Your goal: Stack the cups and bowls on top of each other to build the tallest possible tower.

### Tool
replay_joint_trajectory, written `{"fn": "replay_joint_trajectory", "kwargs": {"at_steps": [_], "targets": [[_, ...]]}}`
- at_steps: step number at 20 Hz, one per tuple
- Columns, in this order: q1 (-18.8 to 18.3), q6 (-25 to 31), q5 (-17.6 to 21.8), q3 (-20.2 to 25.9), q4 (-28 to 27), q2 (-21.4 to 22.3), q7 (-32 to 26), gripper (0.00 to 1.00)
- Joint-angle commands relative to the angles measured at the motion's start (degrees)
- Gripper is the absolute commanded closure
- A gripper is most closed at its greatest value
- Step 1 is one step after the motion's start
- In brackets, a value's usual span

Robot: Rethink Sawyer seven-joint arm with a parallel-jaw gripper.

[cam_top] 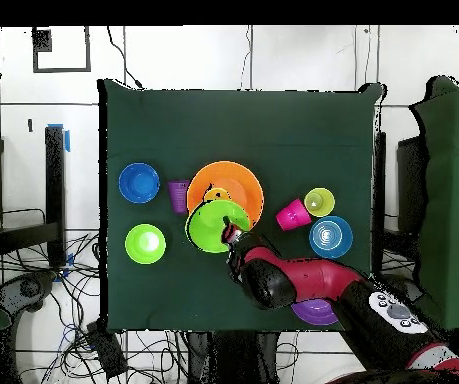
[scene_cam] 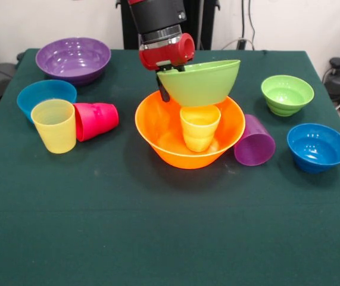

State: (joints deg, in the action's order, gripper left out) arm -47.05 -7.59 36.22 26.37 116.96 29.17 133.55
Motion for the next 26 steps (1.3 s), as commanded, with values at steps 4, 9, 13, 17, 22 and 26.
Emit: {"fn": "replay_joint_trajectory", "kwargs": {"at_steps": [4,9,13,17,22,26], "targets": [[1.9,-0.2,3.0,-1.9,-4.1,-1.9,1.1,0.0],[2.3,-0.2,2.5,-2.1,-3.7,-1.1,1.4,0.0],[2.4,0.6,2.0,-1.9,-3.4,-0.3,1.5,0.0],[3.3,1.3,1.3,-2.4,-4.0,0.9,1.4,0.0],[3.9,2.8,-0.4,-1.9,-4.3,1.6,2.1,0.0],[4.0,3.7,-1.4,-1.1,-4.1,2.2,2.6,0.0]]}}
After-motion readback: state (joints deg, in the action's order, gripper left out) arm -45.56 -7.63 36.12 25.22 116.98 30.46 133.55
